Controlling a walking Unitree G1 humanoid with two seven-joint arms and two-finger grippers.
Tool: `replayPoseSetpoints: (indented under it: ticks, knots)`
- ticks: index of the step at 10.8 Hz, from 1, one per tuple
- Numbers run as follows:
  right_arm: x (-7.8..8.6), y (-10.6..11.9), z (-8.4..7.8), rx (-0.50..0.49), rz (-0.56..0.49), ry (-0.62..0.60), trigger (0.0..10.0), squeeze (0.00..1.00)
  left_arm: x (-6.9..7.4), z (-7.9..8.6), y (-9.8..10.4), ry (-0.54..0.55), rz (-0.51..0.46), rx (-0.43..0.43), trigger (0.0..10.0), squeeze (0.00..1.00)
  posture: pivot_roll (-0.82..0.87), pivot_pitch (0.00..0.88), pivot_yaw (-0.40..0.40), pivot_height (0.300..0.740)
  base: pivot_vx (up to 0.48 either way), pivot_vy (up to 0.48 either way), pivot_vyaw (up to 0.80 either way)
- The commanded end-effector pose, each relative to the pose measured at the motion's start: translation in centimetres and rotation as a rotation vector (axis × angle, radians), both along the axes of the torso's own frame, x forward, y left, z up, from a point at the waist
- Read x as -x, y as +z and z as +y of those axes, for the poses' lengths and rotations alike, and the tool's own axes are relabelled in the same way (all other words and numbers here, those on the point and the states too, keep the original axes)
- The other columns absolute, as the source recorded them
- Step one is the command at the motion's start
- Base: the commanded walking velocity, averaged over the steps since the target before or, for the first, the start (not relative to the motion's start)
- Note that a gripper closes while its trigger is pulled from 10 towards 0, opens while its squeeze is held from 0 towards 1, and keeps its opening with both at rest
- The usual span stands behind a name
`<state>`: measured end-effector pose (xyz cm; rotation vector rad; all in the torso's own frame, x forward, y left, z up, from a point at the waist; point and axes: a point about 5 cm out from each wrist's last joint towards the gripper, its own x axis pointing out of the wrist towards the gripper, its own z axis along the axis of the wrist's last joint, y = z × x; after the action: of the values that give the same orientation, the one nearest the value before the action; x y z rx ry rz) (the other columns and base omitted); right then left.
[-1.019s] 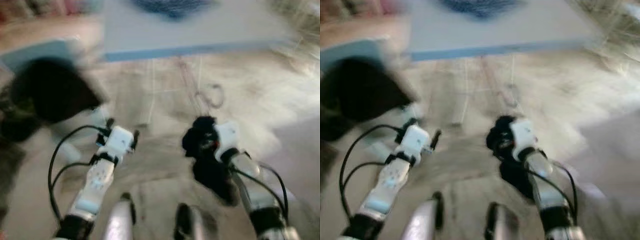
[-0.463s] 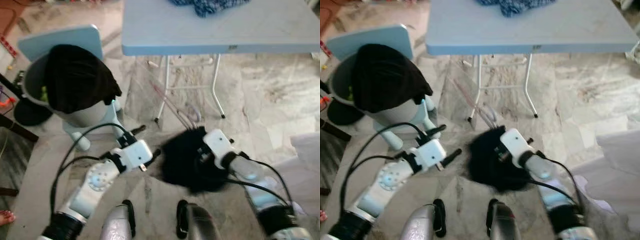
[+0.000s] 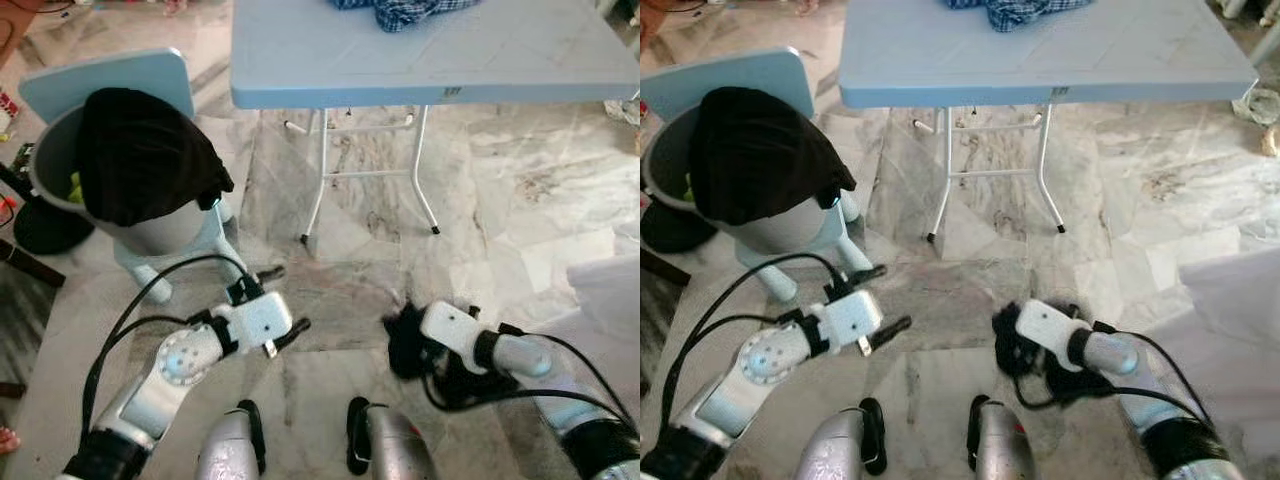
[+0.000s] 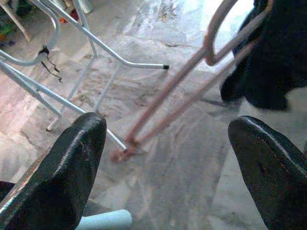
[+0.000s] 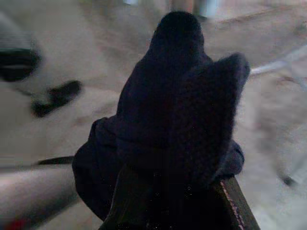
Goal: Hang hanger
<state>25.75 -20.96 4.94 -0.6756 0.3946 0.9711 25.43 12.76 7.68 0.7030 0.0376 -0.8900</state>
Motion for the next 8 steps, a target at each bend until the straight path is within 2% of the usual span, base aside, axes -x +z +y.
replayPoseSetpoints:
  ticks: [1,2,4,5,6,7,8]
  knots:
    - [0.4,1.0,0.8,-0.049,0.032,0.114,10.0,0.00,0.4,0.5,-0.5,-0.010,0.041,0.016,10.0,0.84,-0.01,0.225,-0.047,0.740,0.000,0.000,0.00]
    - [0.6,1.2,0.9,-0.048,0.047,0.149,10.0,0.00,0.4,0.5,-0.5,-0.014,0.044,0.017,10.0,1.00,-0.01,0.224,-0.047,0.740,0.000,0.000,0.00]
    - [1.1,1.4,1.2,-0.034,0.119,0.269,10.0,0.00,0.3,0.4,-0.8,-0.062,0.012,-0.037,10.0,1.00,-0.01,0.224,-0.048,0.740,0.000,0.000,0.00]
    - [1.2,2.0,1.6,-0.055,0.136,0.313,10.0,0.00,0.3,0.2,-1.0,-0.098,0.061,-0.026,10.0,0.67,-0.01,0.225,-0.046,0.740,0.000,0.000,0.00]
    - [0.9,2.4,1.7,-0.059,0.128,0.323,10.0,0.00,0.5,-0.1,-1.1,-0.138,0.097,-0.001,10.0,0.56,-0.01,0.224,-0.045,0.740,0.000,0.000,0.00]
    - [0.4,2.7,1.8,-0.052,0.105,0.321,10.0,0.00,0.5,-0.5,-1.2,-0.167,0.157,0.057,0.0,0.43,-0.02,0.222,-0.044,0.740,0.000,0.000,0.00]
    - [0.3,2.7,1.8,-0.046,0.101,0.325,10.0,0.00,0.6,-0.7,-1.2,-0.189,0.183,0.073,0.0,0.00,-0.02,0.222,-0.044,0.740,0.000,0.000,0.00]
